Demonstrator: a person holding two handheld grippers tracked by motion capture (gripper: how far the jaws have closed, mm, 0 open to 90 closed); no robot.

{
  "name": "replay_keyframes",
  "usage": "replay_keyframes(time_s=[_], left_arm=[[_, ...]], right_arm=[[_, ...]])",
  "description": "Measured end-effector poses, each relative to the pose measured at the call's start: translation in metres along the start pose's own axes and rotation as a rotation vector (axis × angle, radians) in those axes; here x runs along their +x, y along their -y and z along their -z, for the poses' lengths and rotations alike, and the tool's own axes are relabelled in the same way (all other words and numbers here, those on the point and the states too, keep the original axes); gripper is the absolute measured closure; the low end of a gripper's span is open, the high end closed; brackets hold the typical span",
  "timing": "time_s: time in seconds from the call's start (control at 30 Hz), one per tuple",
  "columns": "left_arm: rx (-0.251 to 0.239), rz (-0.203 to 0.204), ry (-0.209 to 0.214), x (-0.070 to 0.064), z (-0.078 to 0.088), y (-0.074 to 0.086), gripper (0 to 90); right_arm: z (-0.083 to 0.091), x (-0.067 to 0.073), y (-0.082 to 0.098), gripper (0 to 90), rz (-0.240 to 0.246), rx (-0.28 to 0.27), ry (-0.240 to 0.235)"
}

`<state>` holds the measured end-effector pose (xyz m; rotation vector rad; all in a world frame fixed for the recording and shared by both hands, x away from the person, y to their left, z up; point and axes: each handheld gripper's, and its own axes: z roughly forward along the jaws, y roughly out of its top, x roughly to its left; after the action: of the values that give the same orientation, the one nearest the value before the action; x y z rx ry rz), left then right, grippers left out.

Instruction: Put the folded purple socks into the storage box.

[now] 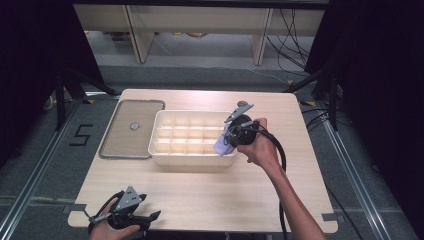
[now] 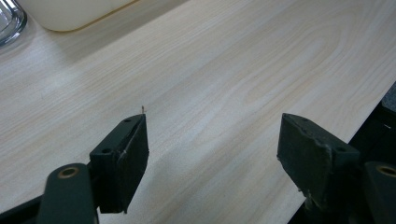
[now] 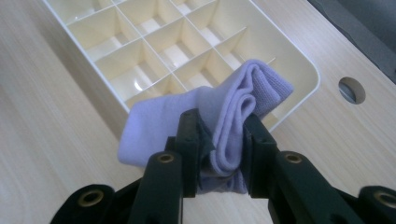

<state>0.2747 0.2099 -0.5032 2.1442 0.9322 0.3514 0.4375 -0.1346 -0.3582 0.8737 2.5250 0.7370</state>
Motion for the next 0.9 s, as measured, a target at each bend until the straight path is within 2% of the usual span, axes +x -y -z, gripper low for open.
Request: replay_keyframes(time_s=[0.1, 0.13, 0.23, 0.33, 0.37, 0.57, 0.6, 0.67, 0.7, 0.73, 0.9], left_arm=[[0.001, 0.005, 0.001, 0.0, 0.0, 0.0, 24.4], [0.0, 0.007, 0.001, 0.0, 0.0, 0.0, 24.3], [0.004, -0.006, 0.006, 0.0, 0.0, 0.0, 24.4], [-0.003, 0.01, 0.002, -0.001, 0.0, 0.0, 24.4], [0.0, -0.001, 0.005, 0.0, 0.0, 0.0, 24.4], [-0.001, -0.007, 0.006, 0.0, 0.0, 0.0, 24.3], [-0.009, 0.002, 0.008, -0.001, 0.0, 0.0, 24.4], [-0.003, 0.019, 0.009, -0.001, 0.0, 0.0, 24.3], [0.0, -0.005, 0.006, 0.0, 0.0, 0.0, 24.3], [0.001, -0.008, 0.007, 0.0, 0.0, 0.0, 24.3], [0.003, -0.001, 0.006, -0.001, 0.0, 0.0, 24.3]], right_arm=[[-0.005, -0.002, -0.001, 72.2, 0.005, 0.007, 0.011], [-0.012, -0.005, -0.002, 72.2, 0.004, 0.027, 0.026], [-0.018, -0.009, -0.003, 72.3, 0.002, 0.037, 0.037], [-0.027, -0.011, -0.004, 72.2, 0.001, 0.055, 0.044], [-0.03, -0.011, -0.005, 72.2, 0.005, 0.063, 0.054], [-0.045, -0.01, -0.005, 72.2, 0.05, 0.108, 0.088], [-0.047, -0.009, -0.004, 72.2, 0.044, 0.118, 0.087], [-0.052, -0.009, -0.003, 72.2, 0.066, 0.126, 0.101], [-0.054, -0.009, -0.002, 72.3, 0.08, 0.129, 0.099], [-0.055, -0.008, -0.002, 72.2, 0.083, 0.134, 0.095], [-0.063, -0.003, 0.002, 72.2, 0.117, 0.158, 0.111]])
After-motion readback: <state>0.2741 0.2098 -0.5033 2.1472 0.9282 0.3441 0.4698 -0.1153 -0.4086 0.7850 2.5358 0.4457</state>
